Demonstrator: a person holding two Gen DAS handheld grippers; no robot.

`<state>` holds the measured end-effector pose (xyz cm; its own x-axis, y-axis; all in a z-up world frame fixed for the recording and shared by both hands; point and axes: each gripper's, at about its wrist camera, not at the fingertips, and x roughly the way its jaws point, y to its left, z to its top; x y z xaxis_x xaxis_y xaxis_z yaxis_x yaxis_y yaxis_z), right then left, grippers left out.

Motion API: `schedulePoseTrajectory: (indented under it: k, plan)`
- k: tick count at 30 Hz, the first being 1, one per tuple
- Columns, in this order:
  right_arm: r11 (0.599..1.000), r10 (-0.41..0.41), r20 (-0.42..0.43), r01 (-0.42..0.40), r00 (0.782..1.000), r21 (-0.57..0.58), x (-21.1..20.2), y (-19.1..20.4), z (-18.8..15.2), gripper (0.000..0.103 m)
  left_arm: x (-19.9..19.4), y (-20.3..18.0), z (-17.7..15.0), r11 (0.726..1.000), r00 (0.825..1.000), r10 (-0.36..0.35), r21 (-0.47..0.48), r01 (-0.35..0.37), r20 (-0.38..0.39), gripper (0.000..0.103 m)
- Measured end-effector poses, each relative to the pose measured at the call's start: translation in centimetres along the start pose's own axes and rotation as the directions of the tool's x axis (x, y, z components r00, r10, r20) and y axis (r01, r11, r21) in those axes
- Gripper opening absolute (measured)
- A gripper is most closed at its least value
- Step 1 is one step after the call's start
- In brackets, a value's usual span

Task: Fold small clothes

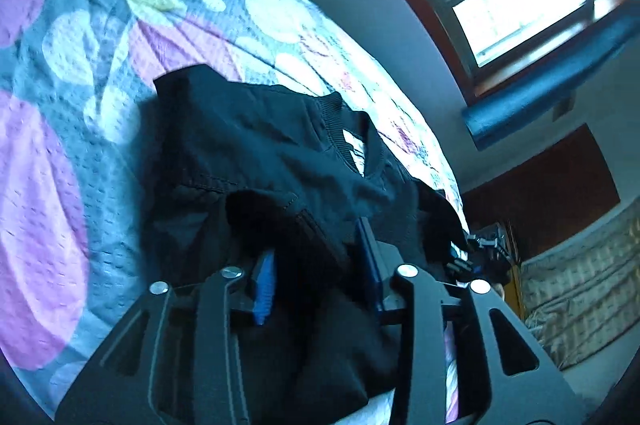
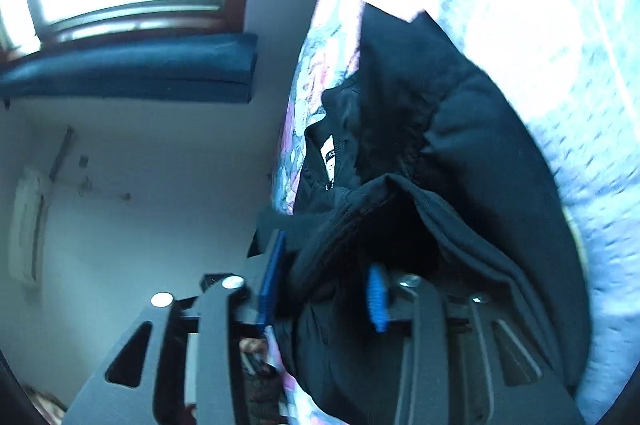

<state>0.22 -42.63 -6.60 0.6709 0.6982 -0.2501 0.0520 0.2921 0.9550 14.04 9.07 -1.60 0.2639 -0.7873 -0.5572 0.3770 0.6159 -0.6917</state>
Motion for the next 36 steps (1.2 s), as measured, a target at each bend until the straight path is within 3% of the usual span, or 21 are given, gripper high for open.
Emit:
schedulePoseTrajectory:
  k: [1,2,3,4,7,9,11,14,15,16,20,22,25,27,28,30,32,34,36]
  plan:
    - [0.999,-0.007,0.0,0.007,1.0,-0.038,-0.5,0.5,0.0,0.046,-0.8,-0.1,0.1,0.999,1.0,0.021,0.025,-0.022,0.02,0.052]
    - [0.998,-0.013,-0.004,0.013,1.0,-0.068,-1.0,0.9,0.0,0.046,-2.0,-0.4,0.1,0.996,0.994,0.066,0.056,-0.071,0.085,0.072]
    - [0.995,-0.026,-0.002,0.026,1.0,-0.091,-1.3,1.1,0.0,0.046,-2.6,-0.7,0.5,0.992,0.987,0.089,0.076,-0.099,0.133,0.082]
    - [0.992,-0.044,0.002,0.043,0.999,-0.117,-1.5,1.3,0.1,0.046,-3.6,-0.8,0.6,0.986,0.978,0.111,0.101,-0.13,0.177,0.082]
    - [0.959,-0.131,0.032,0.135,0.991,-0.248,-1.9,2.8,0.0,0.046,-3.4,-1.4,1.1,0.962,0.964,0.183,0.167,-0.216,0.191,0.082]
    - [0.925,-0.184,0.049,0.19,0.982,-0.329,-1.7,3.7,0.5,0.046,-2.2,-2.8,0.8,0.923,0.957,0.23,0.274,-0.272,0.177,0.083]
    - [0.886,-0.221,0.054,0.223,0.974,-0.407,-0.9,4.8,1.2,0.046,0.0,-4.4,0.5,0.85,0.948,0.281,0.42,-0.319,0.151,0.085]
    - [0.82,-0.287,0.058,0.277,0.956,-0.501,0.2,5.5,2.1,0.046,3.3,-5.6,0.4,0.739,0.923,0.364,0.566,-0.366,0.122,0.086]
    - [0.804,-0.302,0.051,0.284,0.952,-0.522,0.4,5.5,2.4,0.047,4.6,-5.7,0.5,0.711,0.915,0.389,0.596,-0.373,0.108,0.086]
    - [0.79,-0.314,0.044,0.287,0.948,-0.542,0.8,5.6,2.7,0.048,5.2,-5.6,0.7,0.703,0.912,0.398,0.608,-0.369,0.094,0.086]
    - [0.76,-0.31,0.023,0.262,0.95,-0.595,1.6,5.8,3.5,0.056,7.6,-5.0,2.0,0.729,0.923,0.384,0.618,-0.293,-0.015,0.086]
    - [0.743,-0.311,0.013,0.252,0.95,-0.62,1.4,5.7,3.3,0.058,8.2,-4.6,2.6,0.763,0.93,0.363,0.592,-0.258,-0.062,0.086]
    - [0.724,-0.33,0.003,0.255,0.944,-0.641,2.2,5.9,3.5,0.058,8.7,-4.3,3.3,0.778,0.929,0.362,0.575,-0.254,-0.078,0.084]
    - [0.725,-0.327,-0.002,0.25,0.945,-0.642,2.5,5.9,3.5,0.058,9.1,-4.2,3.5,0.783,0.928,0.361,0.571,-0.247,-0.094,0.063]
    - [0.727,-0.327,-0.005,0.248,0.945,-0.64,2.7,5.8,3.7,0.058,9.5,-4.0,3.7,0.783,0.92,0.38,0.564,-0.263,-0.098,0.06]
    - [0.723,-0.331,-0.004,0.251,0.944,-0.643,3.0,5.8,3.7,0.058,10.0,-3.6,3.8,0.777,0.905,0.413,0.559,-0.29,-0.105,0.042]
    - [0.711,-0.353,0.011,0.276,0.935,-0.647,3.5,5.8,3.7,0.041,10.3,-3.2,3.6,0.764,0.892,0.443,0.561,-0.32,-0.095,0.034]
    - [0.688,-0.396,0.006,0.301,0.918,-0.66,4.2,5.8,3.4,0.007,10.0,-3.2,3.4,0.752,0.888,0.454,0.564,-0.342,-0.067,0.024]
    - [0.635,-0.452,0.039,0.352,0.891,-0.688,5.0,6.1,2.6,0.002,9.7,-3.4,3.2,0.742,0.883,0.467,0.559,-0.37,-0.037,0.014]
